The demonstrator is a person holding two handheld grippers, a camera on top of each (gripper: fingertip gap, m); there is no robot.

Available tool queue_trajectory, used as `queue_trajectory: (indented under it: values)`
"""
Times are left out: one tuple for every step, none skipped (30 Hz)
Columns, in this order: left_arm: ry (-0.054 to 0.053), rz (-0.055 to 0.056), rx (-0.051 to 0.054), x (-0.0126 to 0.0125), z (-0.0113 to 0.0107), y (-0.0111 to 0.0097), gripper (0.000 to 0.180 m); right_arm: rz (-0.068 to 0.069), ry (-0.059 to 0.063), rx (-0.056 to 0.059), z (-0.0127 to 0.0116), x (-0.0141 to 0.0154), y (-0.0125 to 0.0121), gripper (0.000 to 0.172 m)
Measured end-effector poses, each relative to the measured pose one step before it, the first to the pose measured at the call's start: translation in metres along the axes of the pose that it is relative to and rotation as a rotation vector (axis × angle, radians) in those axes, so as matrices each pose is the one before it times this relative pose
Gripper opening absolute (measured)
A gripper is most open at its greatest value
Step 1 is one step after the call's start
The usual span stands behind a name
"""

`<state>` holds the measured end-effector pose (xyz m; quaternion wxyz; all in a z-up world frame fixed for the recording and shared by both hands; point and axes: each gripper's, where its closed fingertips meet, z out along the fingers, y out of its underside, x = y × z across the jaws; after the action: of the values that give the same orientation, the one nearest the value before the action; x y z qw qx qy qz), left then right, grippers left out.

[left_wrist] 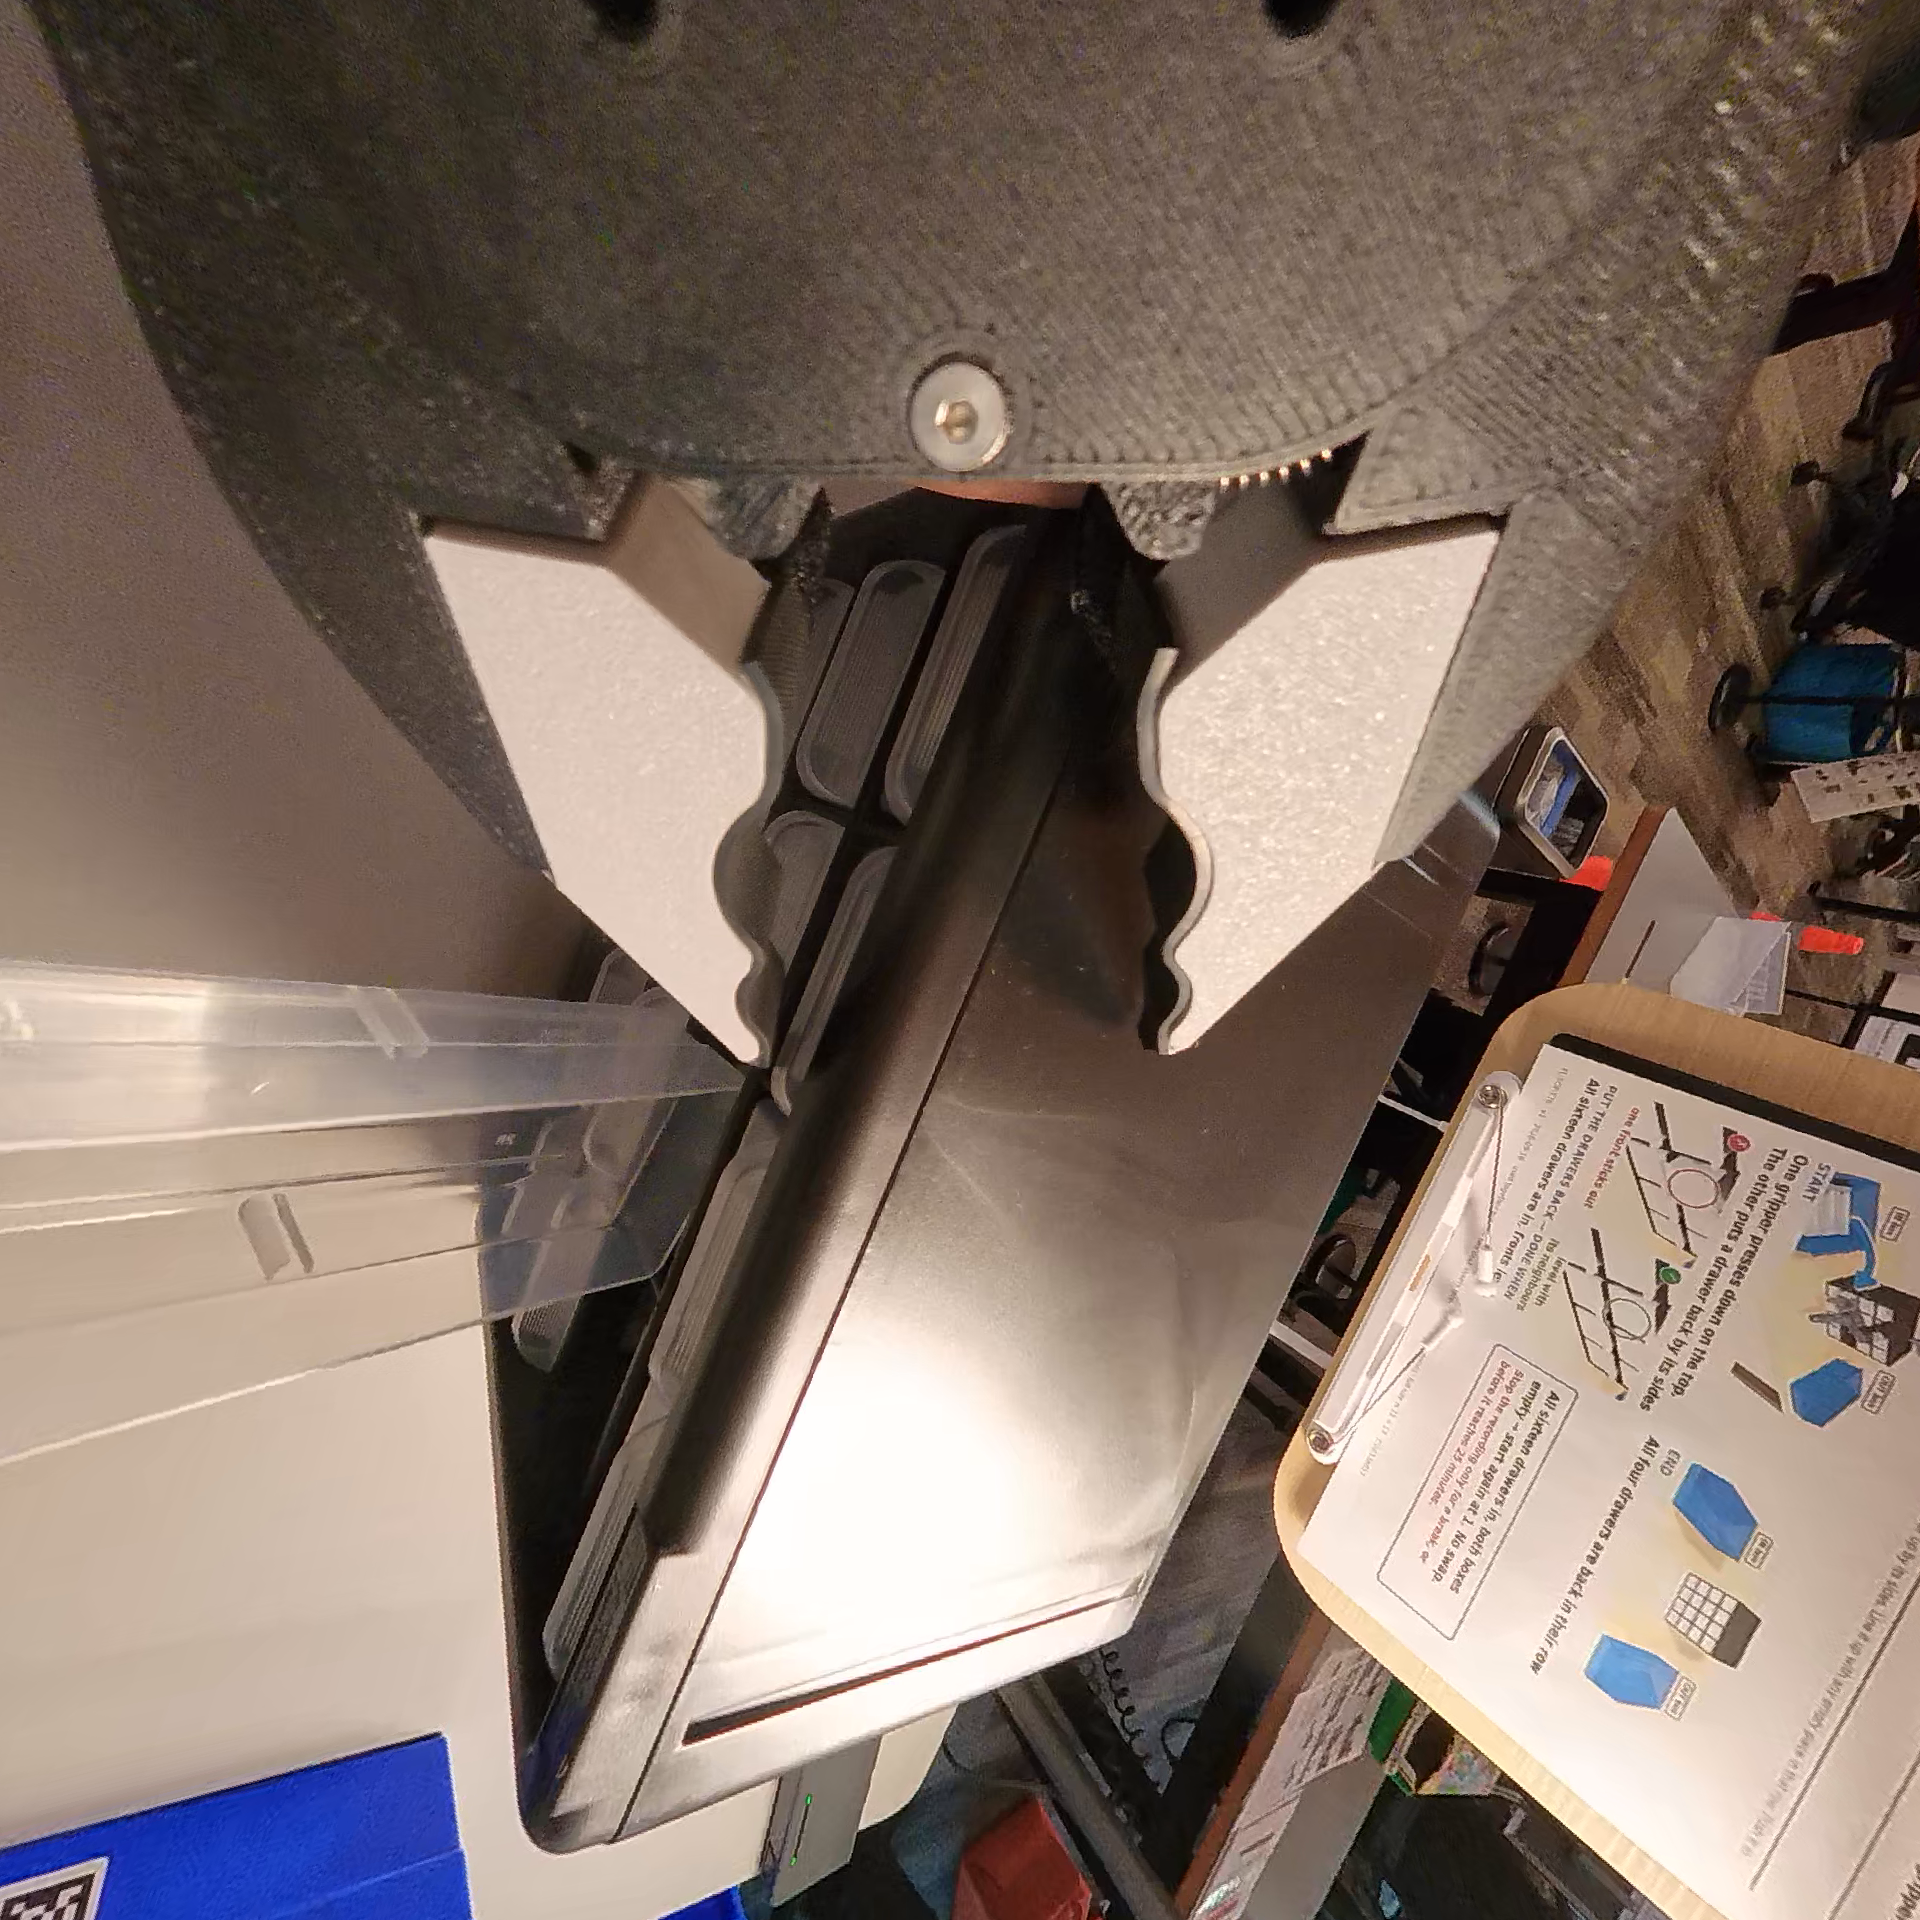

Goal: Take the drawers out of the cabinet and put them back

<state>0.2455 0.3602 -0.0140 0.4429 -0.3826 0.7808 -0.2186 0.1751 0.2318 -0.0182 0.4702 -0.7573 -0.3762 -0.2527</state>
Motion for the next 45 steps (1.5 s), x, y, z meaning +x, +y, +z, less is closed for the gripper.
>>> queue_trajectory:
  values:
    - [0.0006,-0.0001,0.0006,-0.00001,0.00012,-0.00006,0.070,0.0100,-0.0064,0.0045,-0.00117,0.00228,-0.00007,0.019]
    - [0.0005,0.0000,0.0003,-0.00014,-0.00003,0.00002,0.070,0.0132,-0.0070,0.0073,-0.00100,0.00210,0.00002,0.019]
    - [0.0006,0.0000,0.0002,0.00001,0.00002,0.00003,0.072,0.0156,-0.0075,0.0087,-0.00103,0.00183,0.00016,0.019]
    - [0.0006,-0.0002,0.0006,-0.00004,-0.00001,-0.00009,0.072,0.0163,-0.0065,0.0057,-0.00101,0.00138,0.00067,0.019]
    - [0.0003,-0.0002,0.0008,0.00002,-0.00003,0.00000,0.070,0.0126,-0.0090,-0.0011,-0.00081,0.00021,0.00145,0.019]
    - [0.0001,-0.0001,0.0004,0.00005,-0.00006,-0.00001,0.070,0.0033,-0.0023,-0.0013,-0.00101,0.00040,0.00132,0.019]
    - [-0.0002,0.0001,-0.0001,-0.00007,0.00008,-0.00002,0.072,0.0017,-0.0046,-0.0029,-0.00067,0.00032,0.00133,0.019]
    - [-0.0003,0.0000,-0.0004,-0.00007,0.00006,0.00002,0.072,0.0035,-0.0081,-0.0016,-0.00046,0.00049,0.00112,0.019]
    - [-0.0001,-0.0002,-0.0003,-0.00003,0.00006,0.00000,0.072,0.0025,-0.0096,0.0025,-0.00038,0.00075,0.00046,0.019]
    - [-0.0002,-0.0003,-0.0002,0.00000,-0.00001,0.00003,0.072,0.0035,-0.0094,0.0045,-0.00055,0.00147,-0.00010,0.019]
    - [-0.0005,-0.0001,-0.0004,0.00007,0.00002,0.00006,0.072,0.0053,-0.0072,0.0029,-0.00102,0.00217,-0.00023,0.019]
    - [-0.0008,0.0001,-0.0006,-0.00008,0.00005,-0.00002,0.073,0.0010,-0.0031,0.0013,-0.00103,0.00268,-0.00051,0.019]
    - [-0.0006,0.0000,-0.0004,0.00004,0.00002,0.00006,0.073,-0.0021,-0.0019,0.0002,-0.00101,0.00267,-0.00053,0.019]
    - [-0.0003,0.0000,-0.0001,-0.00004,-0.00001,0.00002,0.073,-0.0035,-0.0012,0.0007,-0.00097,0.00264,-0.00052,0.019]
    - [-0.0001,0.0000,-0.0002,0.00003,0.00007,-0.00008,0.073,0.0003,-0.0045,0.0023,-0.00080,0.00231,-0.00069,0.019]
    - [-0.0003,-0.0001,-0.0004,-0.00003,-0.00003,0.00006,0.073,0.0031,-0.0093,0.0031,-0.00053,0.00201,-0.00036,0.019]
    - [-0.0005,0.0001,-0.0006,0.00003,0.00009,0.00006,0.073,0.0037,-0.0092,0.0072,-0.00039,0.00230,-0.00084,0.019]
    - [-0.0004,0.0002,-0.0004,0.00000,-0.00003,0.00000,0.073,0.0047,-0.0096,0.0067,-0.00035,0.00244,-0.00076,0.019]
    - [-0.0001,0.0001,0.0000,0.00003,0.00005,0.00007,0.073,0.0034,-0.0058,0.0069,-0.00046,0.00318,-0.00094,0.019]
    - [0.0000,-0.0001,0.0000,-0.00002,0.00008,-0.00003,0.073,0.0041,-0.0039,0.0049,-0.00012,0.00371,-0.00075,0.019]
    - [-0.0001,0.0000,-0.0001,-0.00001,-0.00001,0.00002,0.073,0.0039,-0.0030,0.0026,0.00014,0.00358,-0.00056,0.019]
    - [-0.0001,-0.0001,0.0000,-0.00001,0.00000,0.00000,0.073,0.0051,-0.0098,0.0036,0.00040,0.00217,-0.00062,0.019]
    - [0.0001,0.0001,0.0002,-0.00007,0.00001,0.00004,0.073,0.0042,-0.0095,0.0042,0.00068,0.00147,-0.00076,0.019]
    - [0.0003,0.0002,0.0004,0.00006,-0.00006,-0.00002,0.073,0.0016,-0.0062,0.0037,0.00060,0.00107,-0.00056,0.019]
    - [0.0003,0.0000,0.0004,-0.00004,0.00003,0.00001,0.072,0.0028,-0.0092,0.0021,0.00059,-0.00008,-0.00027,0.019]
    - [0.0003,0.0001,0.0002,0.00003,0.00001,-0.00003,0.073,-0.0004,-0.0063,-0.0013,0.00049,-0.00057,0.00030,0.019]
    - [0.0004,0.0001,0.0002,-0.00009,-0.00003,-0.00004,0.073,-0.0059,-0.0025,-0.0034,0.00018,-0.00044,0.00062,0.019]
    - [0.0005,0.0001,0.0004,-0.00001,0.00003,0.00001,0.073,-0.0052,0.0004,-0.0063,-0.00070,0.00028,0.00095,0.019]
    - [0.0005,0.0000,0.0004,-0.00001,0.00003,0.00001,0.073,-0.0028,0.0033,-0.0042,-0.00168,0.00148,0.00055,0.019]
    - [0.0002,0.0000,0.0000,-0.00008,0.00009,0.00002,0.073,0.0005,0.0036,0.0004,-0.00225,0.00218,0.00005,0.019]
    - [-0.0001,-0.0001,-0.0003,0.00000,-0.00002,0.00004,0.074,0.0024,0.0049,0.0041,-0.00279,0.00287,-0.00050,0.019]
    - [-0.0001,-0.0001,-0.0001,-0.00004,0.00008,-0.00003,0.074,0.0034,0.0081,0.0039,-0.00281,0.00372,-0.00051,0.019]
    - [0.0000,-0.0001,0.0002,0.00003,-0.00007,0.00001,0.074,0.0022,0.0072,-0.0044,-0.00196,0.00371,0.00113,0.019]
    - [0.0000,-0.0003,0.0000,0.00001,0.00000,0.00000,0.074,0.0033,0.0014,-0.0038,-0.00111,0.00217,0.00138,0.019]
    - [-0.0002,-0.0002,-0.0003,-0.00004,0.00007,0.00000,0.074,0.0063,-0.0037,-0.0011,-0.00066,0.00047,0.00134,0.019]
    - [-0.0003,0.0001,-0.0003,-0.00005,-0.00002,0.00004,0.074,0.0053,-0.0073,-0.0002,-0.00048,-0.00107,0.00131,0.019]
    - [-0.0002,0.0001,-0.0001,-0.00003,-0.00001,0.00001,0.074,0.0034,-0.0081,0.0013,-0.00008,-0.00202,0.00123,0.019]
    - [0.0001,0.0000,-0.0001,0.00001,-0.00001,0.00002,0.074,0.0048,-0.0056,0.0022,0.00041,-0.00157,0.00126,0.018]
    - [0.0000,-0.0002,-0.0004,-0.00005,0.00015,-0.00003,0.074,0.0043,0.0009,0.0025,0.00127,-0.00044,0.00121,0.015]
    - [-0.0004,-0.0003,-0.0006,0.00007,0.00009,0.00006,0.074,0.0019,-0.0042,-0.0052,0.00265,-0.00105,0.00273,0.015]
    - [-0.0007,-0.0001,-0.0006,-0.00015,0.00013,0.00001,0.074,-0.0006,-0.0084,-0.0144,0.00364,-0.00159,0.00415,0.015]
    - [-0.0006,0.0001,-0.0001,-0.00001,-0.00004,0.00012,0.074,-0.0044,-0.0056,-0.0155,0.00360,-0.00152,0.00429,0.014]
    - [-0.0004,0.0001,0.0003,0.00006,0.00007,-0.00003,0.074,-0.0032,0.0004,-0.0108,0.00272,-0.00075,0.00335,0.012]
    - [-0.0004,0.0001,0.0001,-0.00003,-0.00008,0.00003,0.074,0.0021,0.0023,-0.0036,0.00154,-0.00094,0.00210,0.010]
    - [-0.0004,0.0001,-0.0002,-0.00004,0.00012,0.00006,0.074,0.0032,0.0058,-0.0026,0.00029,-0.00107,0.00214,0.006]
